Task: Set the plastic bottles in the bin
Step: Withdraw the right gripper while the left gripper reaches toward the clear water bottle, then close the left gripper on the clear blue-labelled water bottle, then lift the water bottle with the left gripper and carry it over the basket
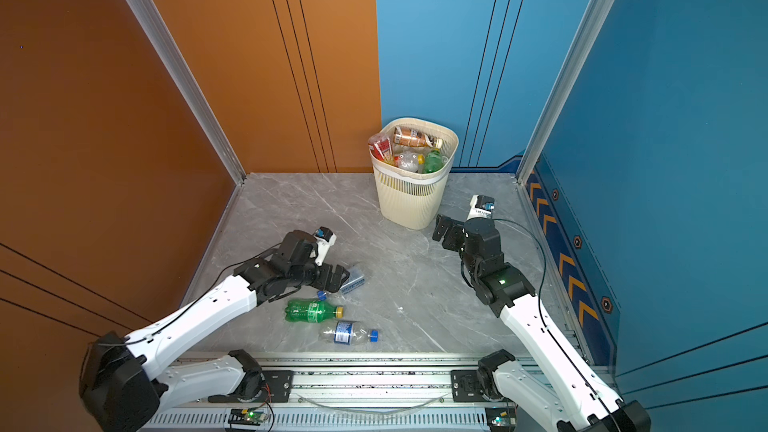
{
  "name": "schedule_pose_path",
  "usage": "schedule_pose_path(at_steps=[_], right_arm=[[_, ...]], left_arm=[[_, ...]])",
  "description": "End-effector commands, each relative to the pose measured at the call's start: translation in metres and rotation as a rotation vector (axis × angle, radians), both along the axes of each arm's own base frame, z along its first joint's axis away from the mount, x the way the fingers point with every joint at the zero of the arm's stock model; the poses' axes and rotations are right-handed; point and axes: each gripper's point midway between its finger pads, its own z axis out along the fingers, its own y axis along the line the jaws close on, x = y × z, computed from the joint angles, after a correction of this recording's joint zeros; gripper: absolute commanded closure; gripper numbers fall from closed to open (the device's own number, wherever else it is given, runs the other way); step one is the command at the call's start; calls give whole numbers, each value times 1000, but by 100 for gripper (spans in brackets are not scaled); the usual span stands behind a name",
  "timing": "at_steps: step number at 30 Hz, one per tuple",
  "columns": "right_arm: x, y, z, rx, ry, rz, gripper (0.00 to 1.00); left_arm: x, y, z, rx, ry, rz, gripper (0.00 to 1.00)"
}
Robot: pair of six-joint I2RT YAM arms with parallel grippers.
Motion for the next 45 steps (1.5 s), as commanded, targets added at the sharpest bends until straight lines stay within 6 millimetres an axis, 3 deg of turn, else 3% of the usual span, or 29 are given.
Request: schedule_pose_path(at_steps=[1,17,21,24,31,38,41,45], right_arm=[[-6,-10,-1,2,6,-39,0],[-12,-22,4,9,-10,-71,0],[-14,-26,3,13,-15,-81,0],[-15,-28,3,15,-15,-86,0],[-17,-33,4,24,-20,-101,0],[-18,-37,2,26,-18,-109,0],[-18,-38,0,26,-15,-113,0],[-17,-39,-2,31,-11,-114,0]], left_arm=[[-2,5,-10,138,-7,-45,2],[16,-7,-62,328,80,-90,0],[24,-7,-76,350,116,-70,8],[28,-9,-84,356,136,-67,21],[60,-23,-76,325,99,-54,45],[93,-23,-62,275,62,7,53],[101,-25,-46,230,30,29,55],[107,-33,-5,130,-43,48,57]])
